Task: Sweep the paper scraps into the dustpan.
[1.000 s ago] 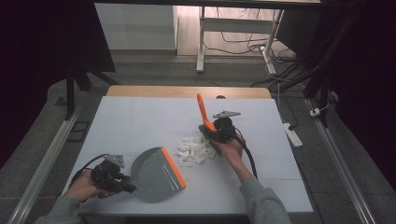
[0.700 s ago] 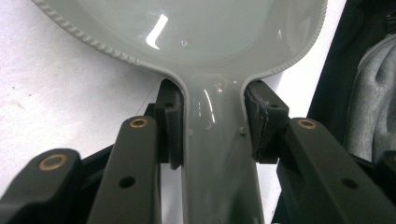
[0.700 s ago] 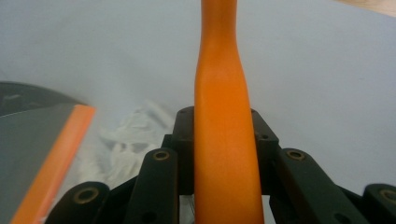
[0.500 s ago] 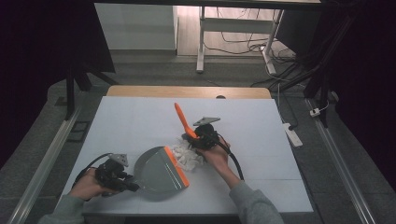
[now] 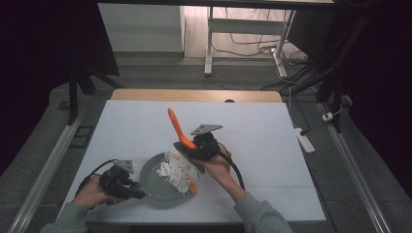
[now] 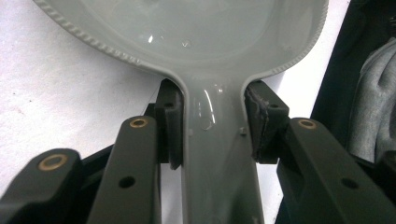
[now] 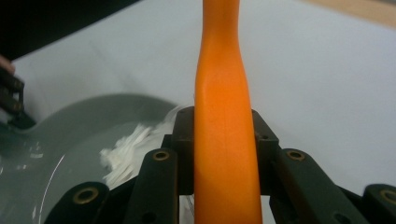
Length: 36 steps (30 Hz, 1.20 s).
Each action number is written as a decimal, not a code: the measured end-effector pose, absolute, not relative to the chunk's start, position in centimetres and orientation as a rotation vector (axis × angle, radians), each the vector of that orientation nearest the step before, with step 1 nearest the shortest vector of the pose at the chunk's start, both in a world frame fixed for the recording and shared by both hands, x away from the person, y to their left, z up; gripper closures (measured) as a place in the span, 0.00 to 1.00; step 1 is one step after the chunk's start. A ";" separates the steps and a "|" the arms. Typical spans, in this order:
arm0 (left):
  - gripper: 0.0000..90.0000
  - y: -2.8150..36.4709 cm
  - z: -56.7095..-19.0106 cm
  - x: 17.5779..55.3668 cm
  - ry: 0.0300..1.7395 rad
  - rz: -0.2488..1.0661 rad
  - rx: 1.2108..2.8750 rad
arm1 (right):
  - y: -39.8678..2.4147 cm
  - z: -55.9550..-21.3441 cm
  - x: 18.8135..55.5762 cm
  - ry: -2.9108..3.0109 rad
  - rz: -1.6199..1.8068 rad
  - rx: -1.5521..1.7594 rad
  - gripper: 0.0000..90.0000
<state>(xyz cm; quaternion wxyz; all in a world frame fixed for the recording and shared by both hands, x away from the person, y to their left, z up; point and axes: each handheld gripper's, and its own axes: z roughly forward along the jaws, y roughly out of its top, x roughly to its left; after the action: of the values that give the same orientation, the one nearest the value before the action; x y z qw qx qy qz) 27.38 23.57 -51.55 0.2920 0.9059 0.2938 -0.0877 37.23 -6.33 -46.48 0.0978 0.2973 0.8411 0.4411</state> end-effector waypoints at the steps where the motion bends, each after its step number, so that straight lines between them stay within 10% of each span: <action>1: 0.69 23.6 -51.6 27.4 0.783 -0.233 2.414 | -6.8 -46.1 37.4 2.466 1.313 0.894 0.78; 36: 0.69 23.2 -51.7 27.3 0.829 -0.194 2.390 | -10.0 -46.9 41.7 2.362 1.251 1.043 0.78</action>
<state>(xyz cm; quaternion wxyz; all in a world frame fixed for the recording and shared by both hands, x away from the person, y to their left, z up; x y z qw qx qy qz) 27.31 23.16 -51.67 0.2977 0.8992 0.3121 -0.0731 41.70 -10.01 -46.88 0.1356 0.3602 0.8157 0.4318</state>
